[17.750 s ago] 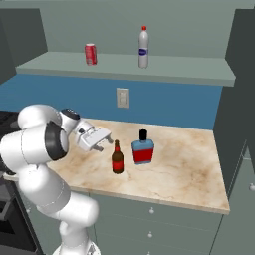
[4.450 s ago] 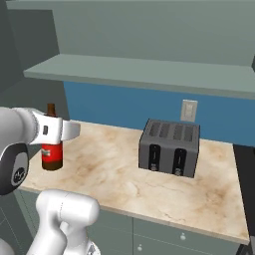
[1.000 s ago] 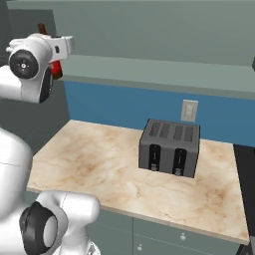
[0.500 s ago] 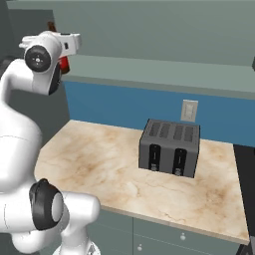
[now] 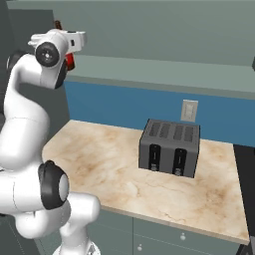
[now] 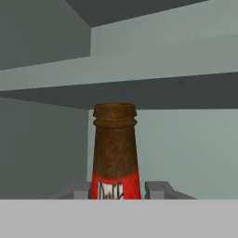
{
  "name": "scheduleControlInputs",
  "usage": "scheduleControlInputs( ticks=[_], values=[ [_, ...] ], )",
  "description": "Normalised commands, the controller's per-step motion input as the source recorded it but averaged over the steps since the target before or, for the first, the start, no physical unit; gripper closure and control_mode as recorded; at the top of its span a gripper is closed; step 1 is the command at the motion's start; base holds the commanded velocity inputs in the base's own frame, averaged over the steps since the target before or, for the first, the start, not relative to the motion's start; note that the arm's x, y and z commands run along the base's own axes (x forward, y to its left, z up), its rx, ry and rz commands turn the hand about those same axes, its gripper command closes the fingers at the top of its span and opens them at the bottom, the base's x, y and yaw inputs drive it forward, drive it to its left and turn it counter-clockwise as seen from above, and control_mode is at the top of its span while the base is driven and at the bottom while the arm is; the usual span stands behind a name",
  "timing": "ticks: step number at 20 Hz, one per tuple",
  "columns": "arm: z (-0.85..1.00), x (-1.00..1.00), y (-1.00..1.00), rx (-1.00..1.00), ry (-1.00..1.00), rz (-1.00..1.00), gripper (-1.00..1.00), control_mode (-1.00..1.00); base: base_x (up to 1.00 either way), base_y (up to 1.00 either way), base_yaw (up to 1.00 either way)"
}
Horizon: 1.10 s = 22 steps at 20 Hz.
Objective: Sort all alcoholic drinks to one cabinet, and non-alcoholic drinks to the other.
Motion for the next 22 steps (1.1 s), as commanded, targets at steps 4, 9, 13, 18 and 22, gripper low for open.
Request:
scheduleControlInputs(
  ticks=[4, 9, 13, 18, 22],
  values=[
    [-0.03, 0.29, 0.01, -0.03, 0.0, -0.03, 1.0, -1.0, 0.0, 0.0, 0.0],
    [-0.05, 0.28, 0.02, -0.04, 0.0, -0.05, 1.0, -1.0, 0.0, 0.0, 0.0],
    [-0.06, 0.29, 0.0, -0.03, 0.0, -0.04, 1.0, -1.0, 0.0, 0.0, 0.0],
    [-0.08, 0.3, 0.0, -0.01, 0.04, -0.03, 1.0, -1.0, 0.0, 0.0, 0.0],
    [-0.11, 0.27, 0.0, 0.0, 0.13, -0.03, 1.0, -1.0, 0.0, 0.0, 0.0]
  ],
)
